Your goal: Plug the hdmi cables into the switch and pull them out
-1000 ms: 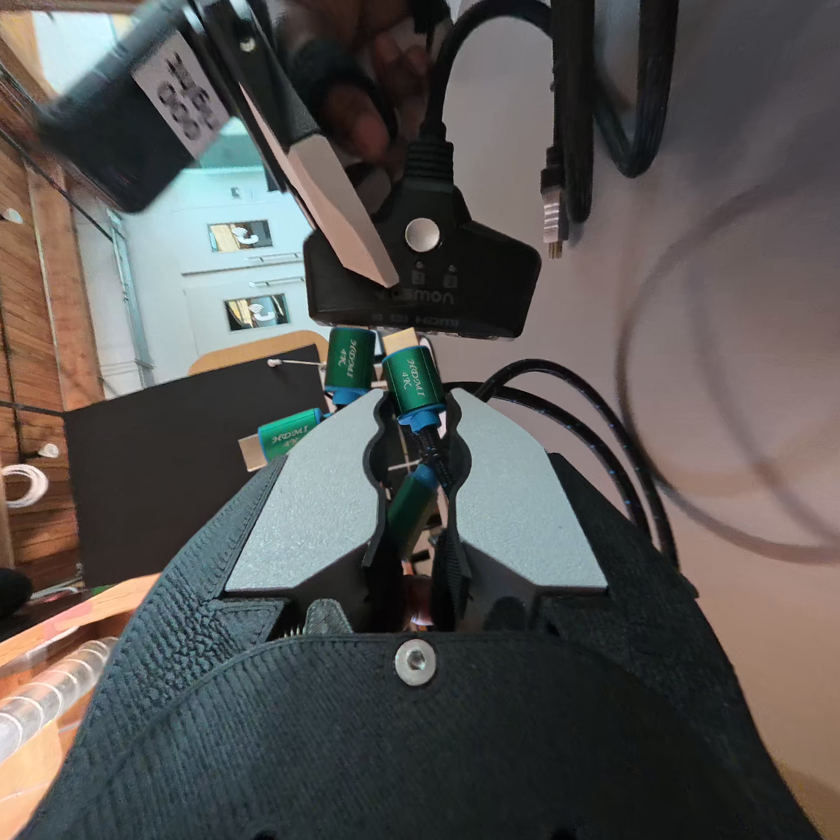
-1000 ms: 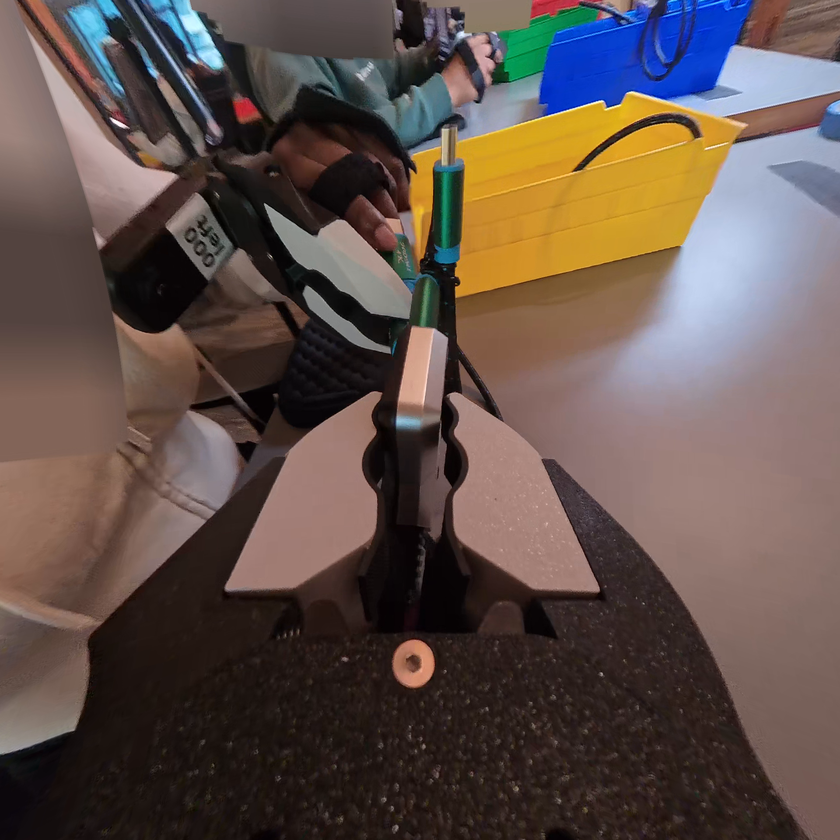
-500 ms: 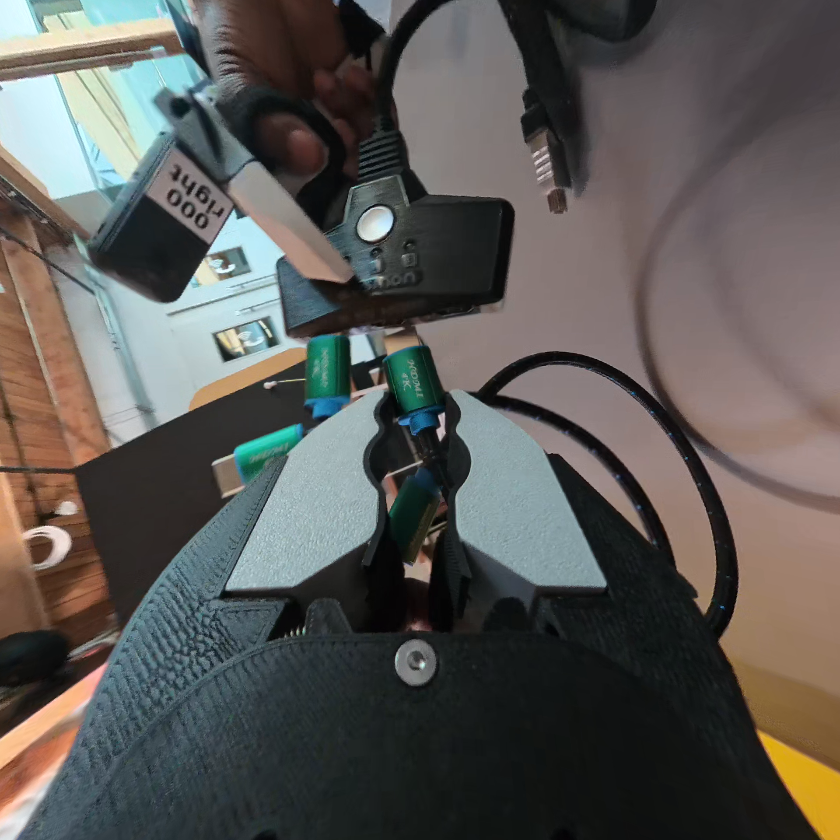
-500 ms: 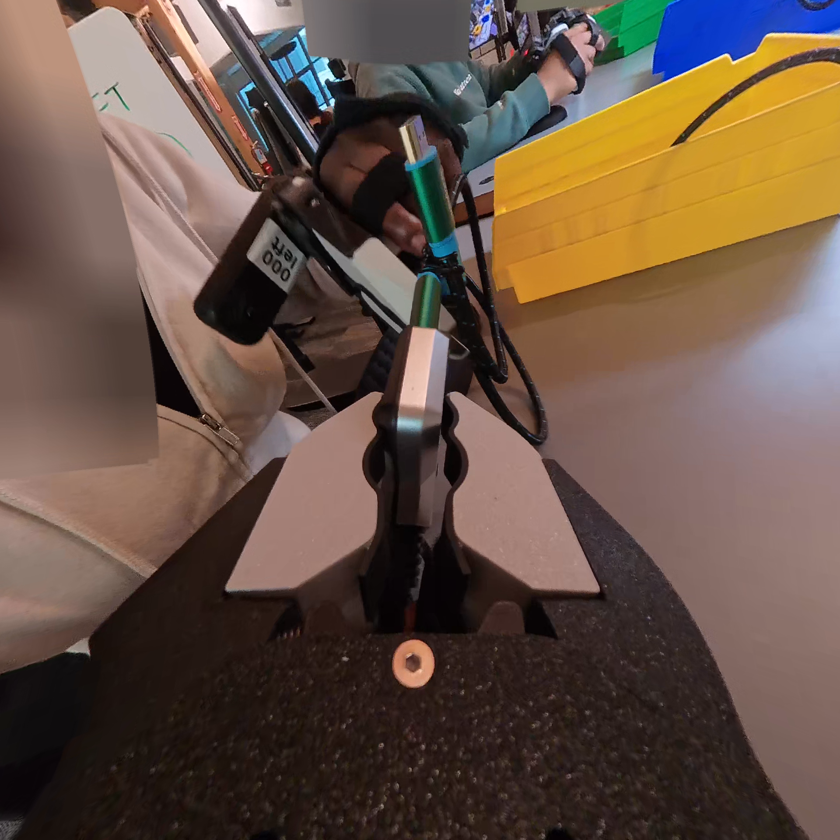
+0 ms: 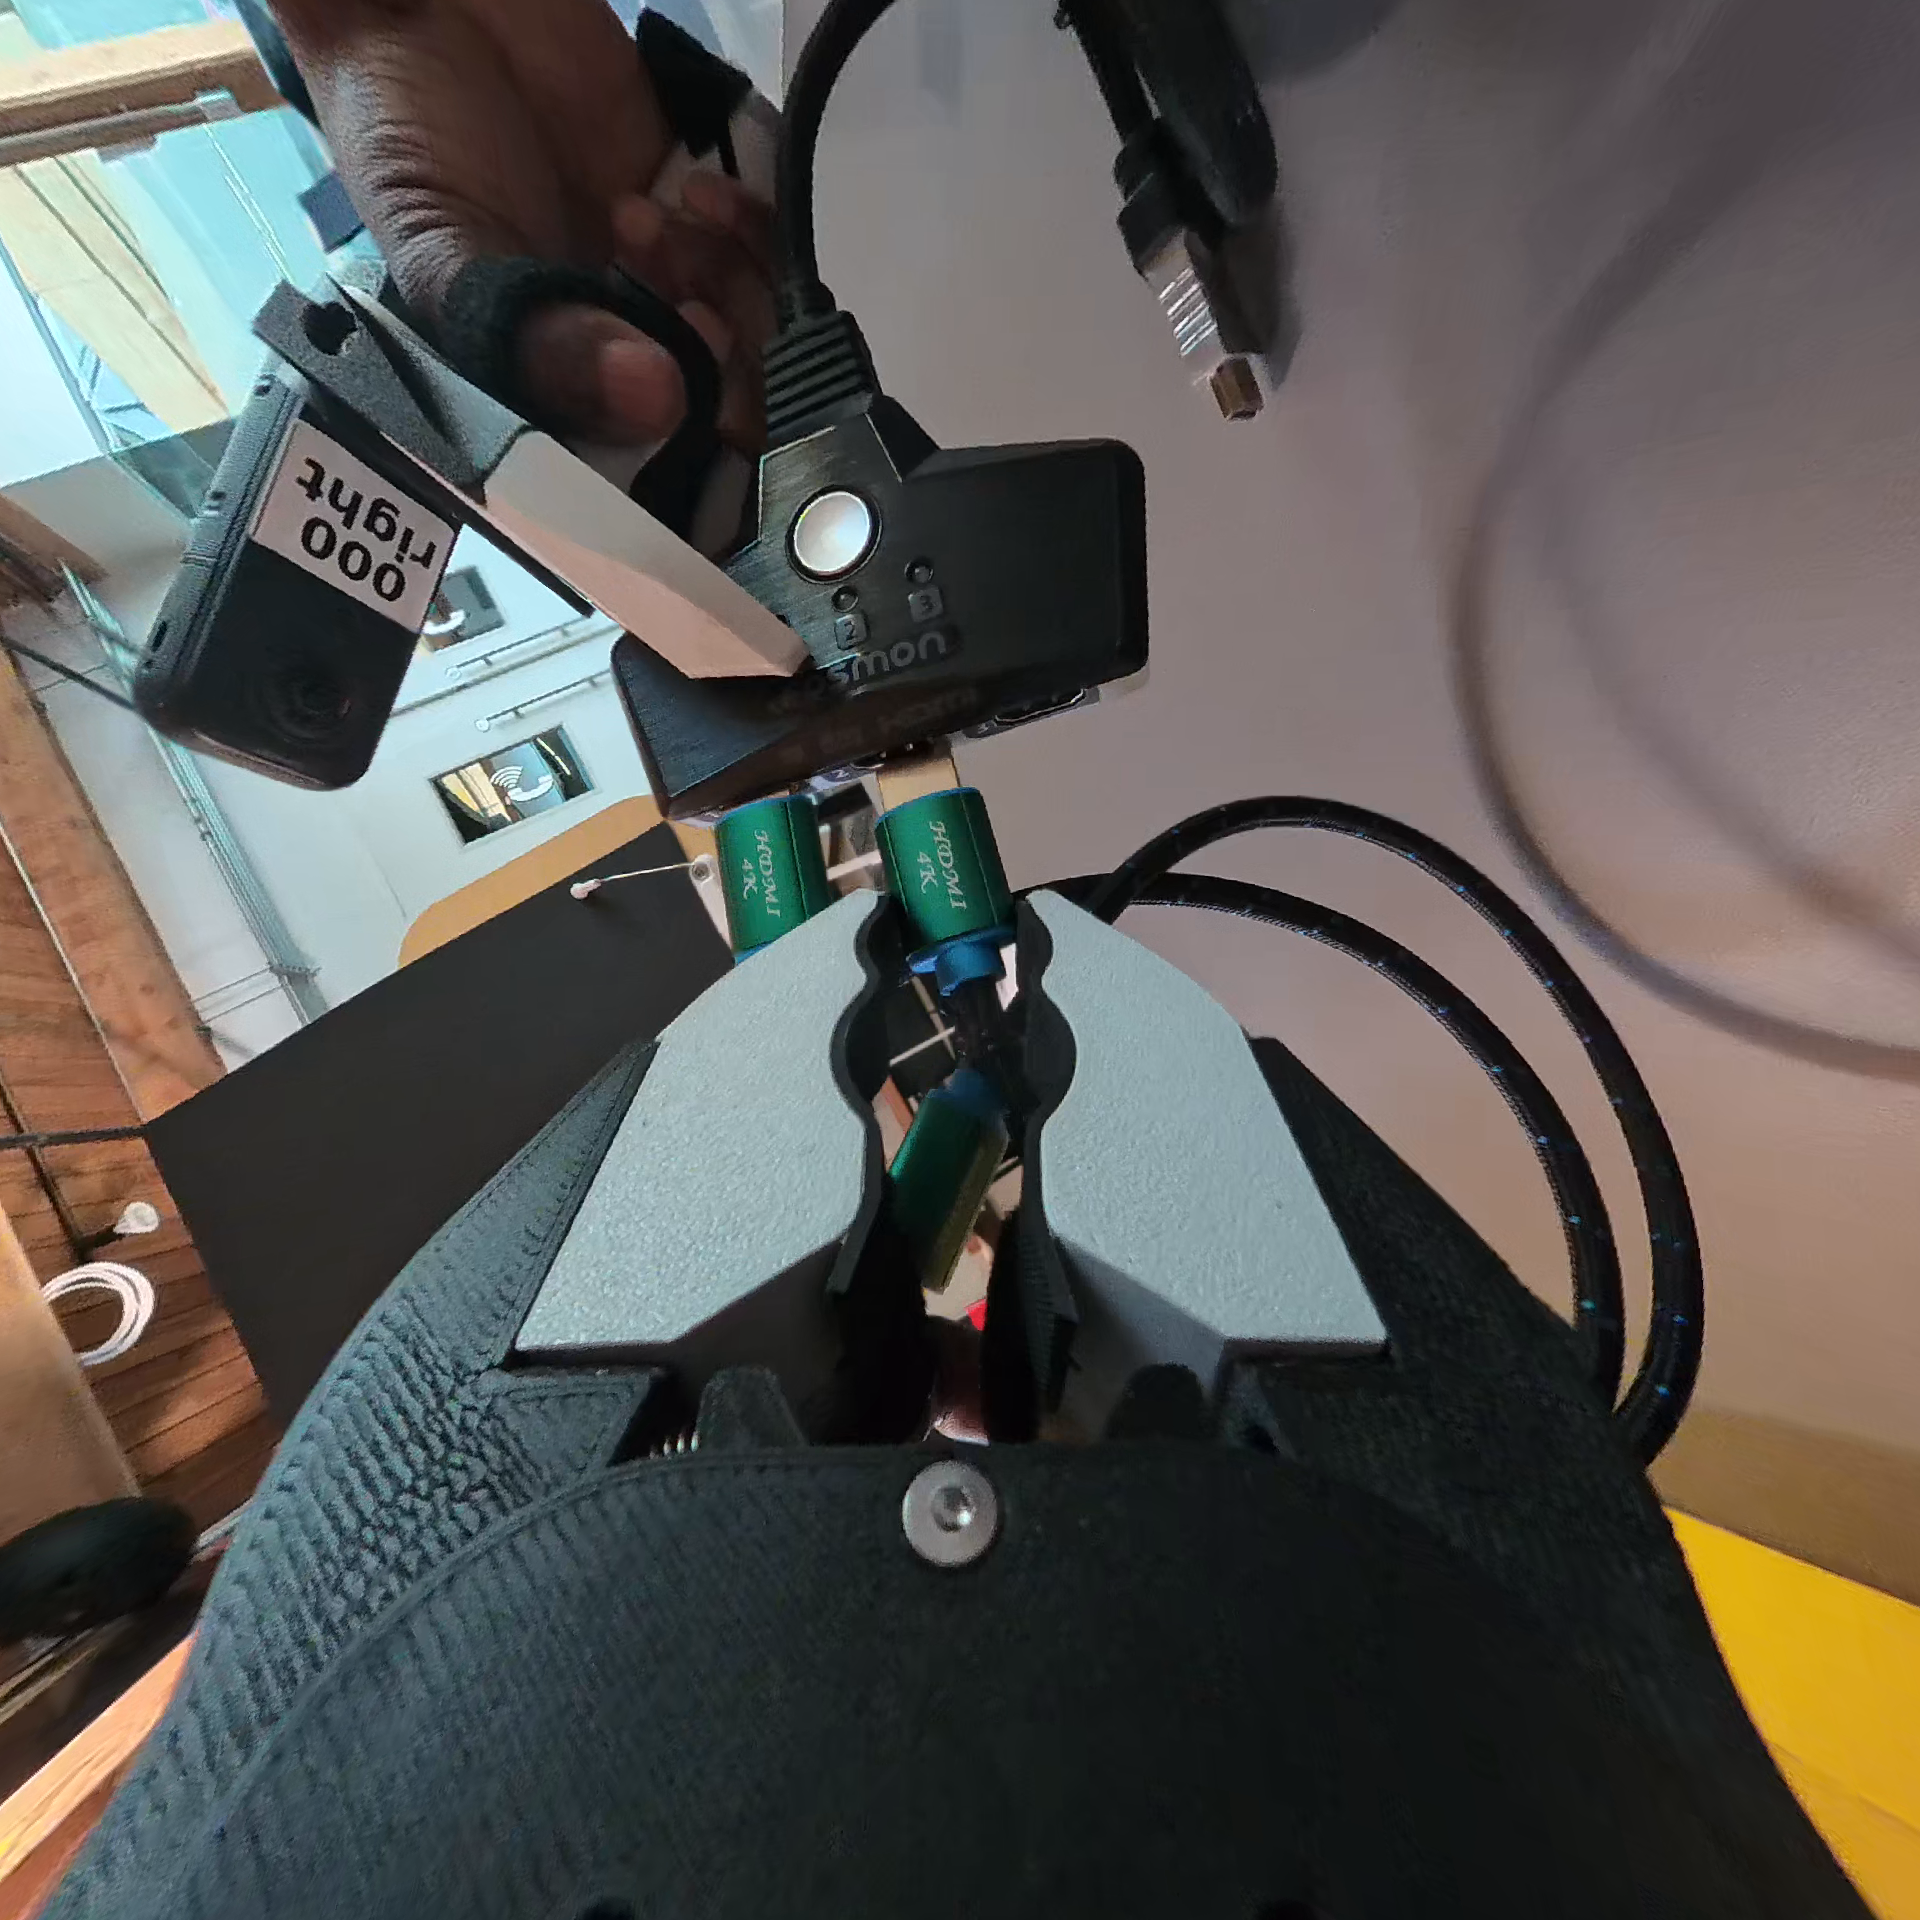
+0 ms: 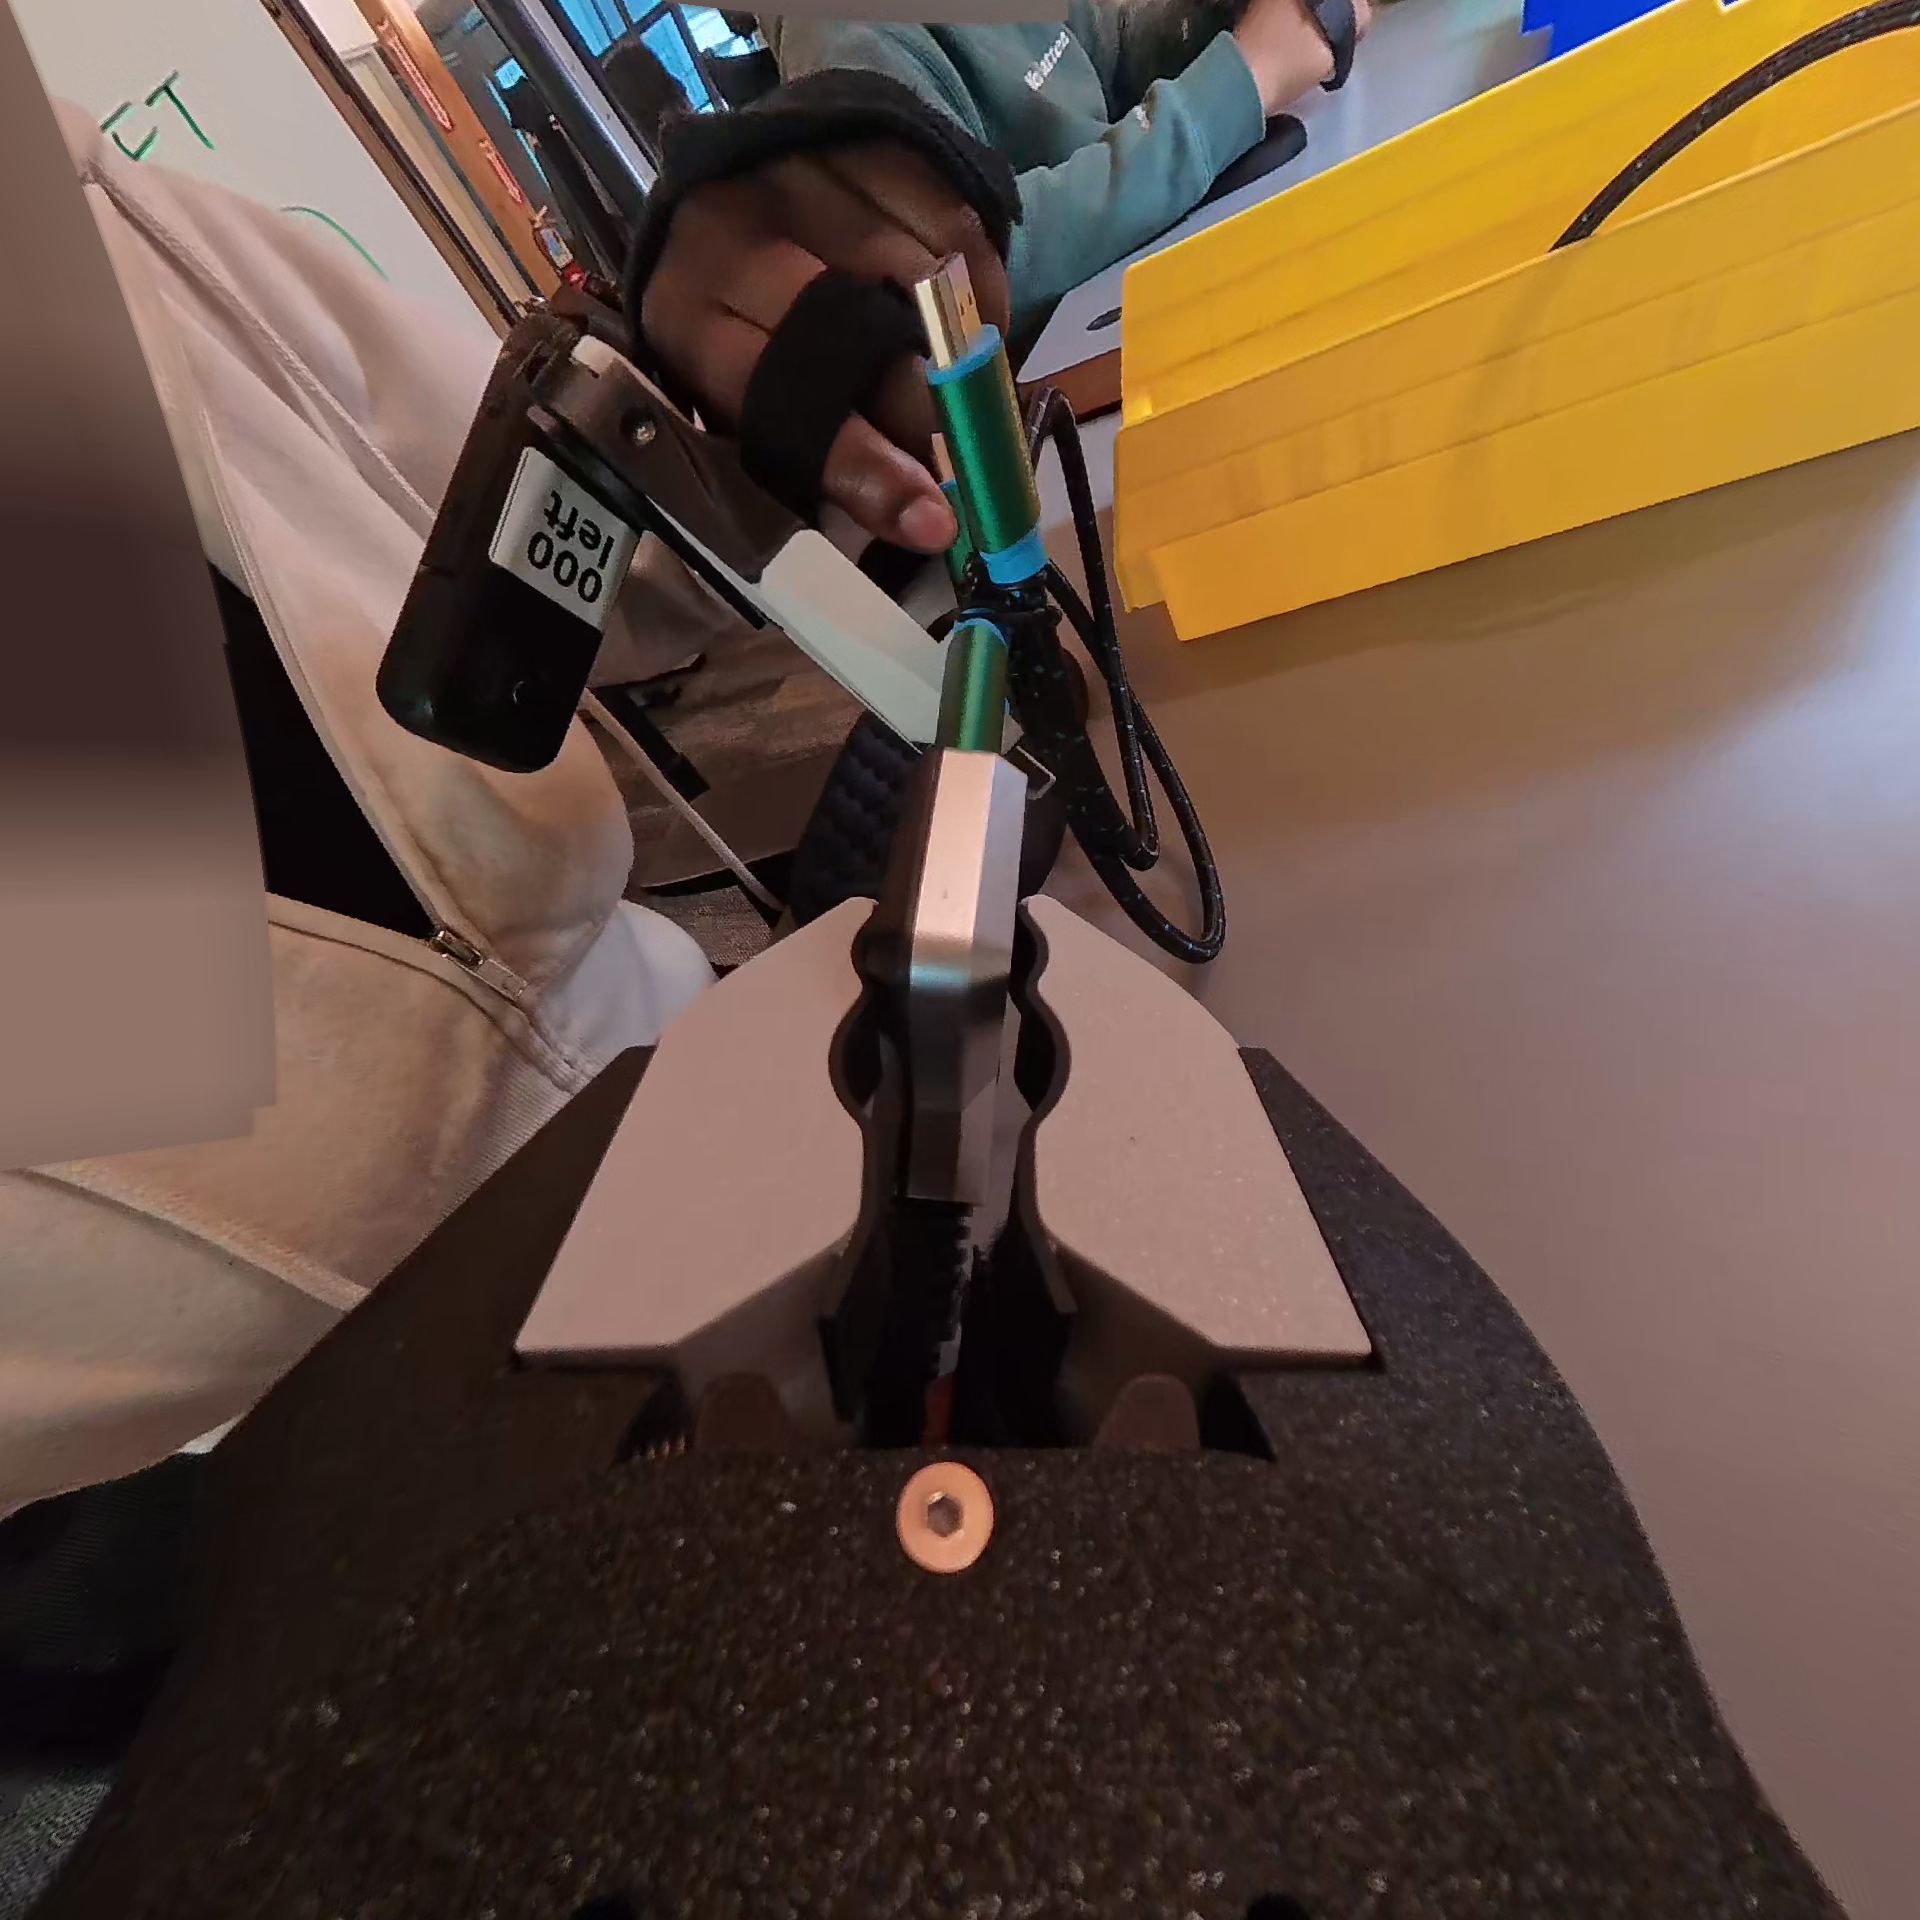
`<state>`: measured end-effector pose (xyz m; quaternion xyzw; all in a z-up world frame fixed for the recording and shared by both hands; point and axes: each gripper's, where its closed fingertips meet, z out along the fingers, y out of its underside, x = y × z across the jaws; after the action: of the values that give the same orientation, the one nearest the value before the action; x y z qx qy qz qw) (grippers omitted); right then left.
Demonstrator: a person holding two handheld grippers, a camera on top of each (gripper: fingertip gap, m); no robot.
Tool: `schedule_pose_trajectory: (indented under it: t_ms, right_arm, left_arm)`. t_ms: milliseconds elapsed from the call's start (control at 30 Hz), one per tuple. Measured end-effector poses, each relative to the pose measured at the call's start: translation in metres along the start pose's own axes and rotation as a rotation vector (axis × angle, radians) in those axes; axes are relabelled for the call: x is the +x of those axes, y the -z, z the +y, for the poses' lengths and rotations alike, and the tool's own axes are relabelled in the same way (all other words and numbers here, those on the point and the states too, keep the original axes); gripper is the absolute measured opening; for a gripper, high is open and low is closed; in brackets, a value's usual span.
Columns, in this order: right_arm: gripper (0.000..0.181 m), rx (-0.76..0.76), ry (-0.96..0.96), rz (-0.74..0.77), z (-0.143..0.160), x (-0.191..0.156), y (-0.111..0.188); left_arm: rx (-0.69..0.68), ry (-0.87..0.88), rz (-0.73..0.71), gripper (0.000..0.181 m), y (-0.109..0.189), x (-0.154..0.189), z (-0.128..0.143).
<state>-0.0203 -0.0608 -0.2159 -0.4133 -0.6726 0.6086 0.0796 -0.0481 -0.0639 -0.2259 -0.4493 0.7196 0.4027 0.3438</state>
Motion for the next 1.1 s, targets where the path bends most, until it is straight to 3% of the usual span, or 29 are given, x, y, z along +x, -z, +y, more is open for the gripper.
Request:
schedule_pose_trajectory:
  t_ms: [333,700,1100]
  right_arm:
    - [0.022,-0.014,0.008,0.019,0.0029,0.0001,-0.0015]
    - [0.022,-0.029,0.01,0.044,0.0027,0.0019,-0.0021]
    - [0.022,-0.081,0.028,0.093,0.0047,0.0063,-0.0037]
  left_arm:
    - [0.022,0.032,-0.005,0.021,0.0027,0.0017,-0.0043]
    - [-0.062,-0.018,-0.036,0.021,0.0019,0.0005,-0.0006]
    - [-0.082,0.044,-0.027,0.021,0.0,0.0034,0.0027]
